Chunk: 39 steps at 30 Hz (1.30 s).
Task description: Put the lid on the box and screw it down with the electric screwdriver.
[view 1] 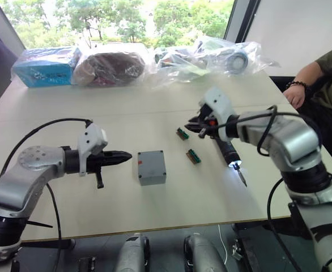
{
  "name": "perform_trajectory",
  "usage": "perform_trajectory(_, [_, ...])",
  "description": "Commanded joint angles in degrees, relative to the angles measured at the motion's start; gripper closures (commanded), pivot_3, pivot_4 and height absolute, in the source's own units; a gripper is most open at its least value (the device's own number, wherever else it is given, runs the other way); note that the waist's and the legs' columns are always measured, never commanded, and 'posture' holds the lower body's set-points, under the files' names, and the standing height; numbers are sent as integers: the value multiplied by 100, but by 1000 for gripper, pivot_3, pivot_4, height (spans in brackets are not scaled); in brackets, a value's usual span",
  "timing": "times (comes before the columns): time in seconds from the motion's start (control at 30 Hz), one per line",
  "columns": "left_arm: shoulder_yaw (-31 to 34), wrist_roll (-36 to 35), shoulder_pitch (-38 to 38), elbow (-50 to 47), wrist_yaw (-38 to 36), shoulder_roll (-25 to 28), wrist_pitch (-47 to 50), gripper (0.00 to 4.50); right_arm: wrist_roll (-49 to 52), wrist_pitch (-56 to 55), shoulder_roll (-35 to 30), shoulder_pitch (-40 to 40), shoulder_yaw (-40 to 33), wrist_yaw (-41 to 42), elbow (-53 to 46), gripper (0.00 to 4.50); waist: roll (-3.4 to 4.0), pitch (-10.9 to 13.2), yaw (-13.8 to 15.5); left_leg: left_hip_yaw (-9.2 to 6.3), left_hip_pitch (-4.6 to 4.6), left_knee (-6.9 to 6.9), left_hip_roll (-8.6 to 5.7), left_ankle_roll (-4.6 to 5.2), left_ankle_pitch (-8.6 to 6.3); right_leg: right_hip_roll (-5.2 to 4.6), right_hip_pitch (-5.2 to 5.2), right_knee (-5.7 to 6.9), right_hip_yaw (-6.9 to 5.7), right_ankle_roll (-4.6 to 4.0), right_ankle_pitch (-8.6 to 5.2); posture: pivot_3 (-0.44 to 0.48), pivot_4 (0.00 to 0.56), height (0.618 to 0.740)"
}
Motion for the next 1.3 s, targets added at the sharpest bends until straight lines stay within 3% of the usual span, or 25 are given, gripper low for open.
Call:
perform_trajectory(0.03, [-64, 328, 192, 68, -103, 126, -357, 4500, -325, -542, 4, 443, 393, 250, -268, 4480, 1, 1, -1, 0, 0, 0, 1, 0, 0, 0, -1, 1, 0, 0, 0, 0, 150, 740])
perform_trajectory(0.33, [-479, 736, 322, 399, -88, -254, -747, 4500, -780, -1117, 198, 983, 860, 625, -184, 4480, 0, 0, 2, 1, 2, 1, 1, 0, 0, 1, -1, 2, -1, -1, 0, 0, 150, 740])
perform_trajectory(0.93, [-1177, 1272, -872, 1524, -232, -1141, -1175, 4500, -854, -641, 469, 929, 913, 1136, -579, 4480, -4, -2, 20, 3, 2, 12, -5, 0, 0, 4, 4, 13, -7, 2, 1, 0, 150, 740])
perform_trajectory(1.17, [-1106, 1470, -952, 1864, -301, -1130, -1427, 4500, -962, -493, 212, 851, 952, 1355, -833, 4480, -4, -2, 2, 1, 3, 13, -5, 0, 0, 4, 3, 18, -8, 2, 2, 0, 150, 740])
perform_trajectory(1.3, [-912, 1312, -724, 1590, -542, -803, -1296, 4500, -1183, -662, -141, 671, 713, 1403, -667, 4480, -4, -2, 0, 1, 3, 13, -4, 0, 0, 4, 3, 17, -8, 2, 2, 0, 150, 740])
